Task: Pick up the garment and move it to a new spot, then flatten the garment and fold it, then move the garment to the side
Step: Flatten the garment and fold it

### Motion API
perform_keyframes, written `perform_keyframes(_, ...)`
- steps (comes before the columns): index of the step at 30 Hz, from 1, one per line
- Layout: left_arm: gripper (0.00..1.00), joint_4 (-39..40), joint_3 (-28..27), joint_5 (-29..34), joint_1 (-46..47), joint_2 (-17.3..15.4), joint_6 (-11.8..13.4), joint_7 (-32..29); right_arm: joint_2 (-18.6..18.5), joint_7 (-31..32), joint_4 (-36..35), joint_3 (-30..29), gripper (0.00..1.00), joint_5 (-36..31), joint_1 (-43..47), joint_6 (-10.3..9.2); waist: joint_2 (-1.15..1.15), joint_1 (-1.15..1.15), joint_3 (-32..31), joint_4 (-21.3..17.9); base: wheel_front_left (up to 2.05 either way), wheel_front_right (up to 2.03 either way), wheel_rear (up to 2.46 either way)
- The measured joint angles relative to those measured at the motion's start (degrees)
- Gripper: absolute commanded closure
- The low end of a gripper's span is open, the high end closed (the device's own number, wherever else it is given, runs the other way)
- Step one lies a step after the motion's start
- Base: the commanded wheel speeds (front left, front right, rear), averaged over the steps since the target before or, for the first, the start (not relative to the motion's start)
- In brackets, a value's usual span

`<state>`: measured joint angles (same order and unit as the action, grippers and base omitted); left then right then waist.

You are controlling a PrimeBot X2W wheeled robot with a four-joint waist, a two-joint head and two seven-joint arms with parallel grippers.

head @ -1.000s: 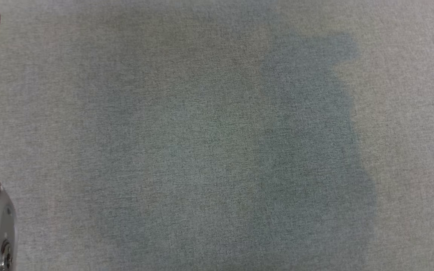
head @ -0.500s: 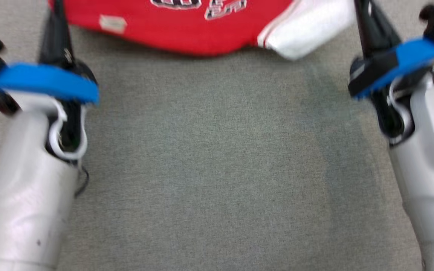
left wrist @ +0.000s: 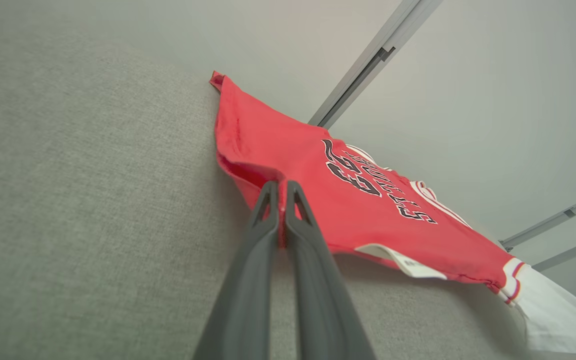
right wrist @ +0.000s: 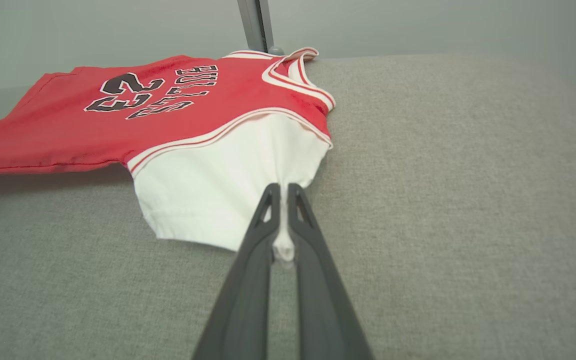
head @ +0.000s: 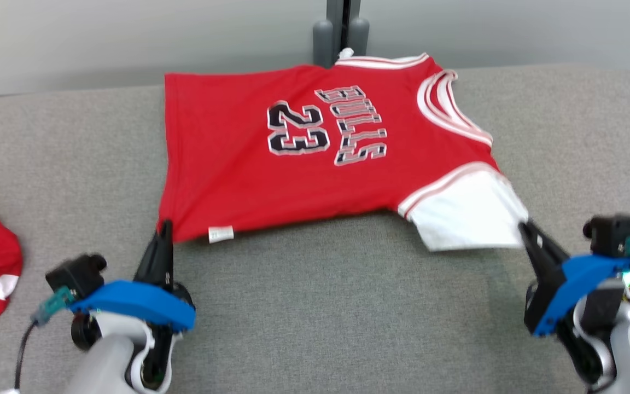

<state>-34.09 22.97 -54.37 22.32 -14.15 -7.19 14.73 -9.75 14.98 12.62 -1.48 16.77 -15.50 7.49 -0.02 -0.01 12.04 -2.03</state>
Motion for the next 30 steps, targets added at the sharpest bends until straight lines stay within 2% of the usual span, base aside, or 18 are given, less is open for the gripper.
perform_keyframes(5, 1.00, 1.8, 0.2, -0.2, -6.8, 0.3, 2.0, 0.0, 3.5, 9.5, -7.8, -4.4, 1.00, -3.5, 10.9, 0.00, -0.01, -0.01, -3.0, 0.7, 0.00, 0.00, 0.00)
perform_keyframes(8, 1.00, 2.9, 0.5, 0.5, -9.7, -0.8, 3.4, 0.0, 5.3, 15.1, -12.3, -6.2, 1.00, -3.7, 16.3, 0.00, 0.00, 0.00, -3.8, 1.2, 0.00, 0.00, 0.00)
perform_keyframes(17, 1.00, 6.7, 2.3, 2.5, -16.8, -3.5, 8.8, -2.3, 6.7, 25.7, -21.8, -7.2, 1.00, -3.5, 24.3, 0.00, 0.00, 0.01, -4.5, 0.7, 0.00, 0.00, 0.00)
perform_keyframes(21, 1.00, 10.0, 3.5, 2.7, -20.0, -4.2, 11.1, -4.6, 6.8, 28.5, -23.9, -7.5, 1.00, -2.8, 26.8, 0.00, 0.01, 0.01, -4.7, 0.7, 0.00, 0.00, 0.00)
perform_keyframes(24, 1.00, 13.4, 3.3, 1.9, -21.3, -4.5, 11.8, -5.8, 6.9, 28.3, -25.9, -8.2, 1.00, -2.2, 27.0, 0.00, 0.01, 0.01, -4.9, 1.0, 0.00, 0.00, 0.00)
perform_keyframes(30, 1.00, 18.6, 4.0, 1.5, -19.2, -6.0, 13.0, -11.5, 6.8, 28.2, -27.0, -7.0, 1.00, -4.0, 21.9, 0.00, 0.01, 0.01, -5.0, 1.4, 0.00, 0.00, 0.00)
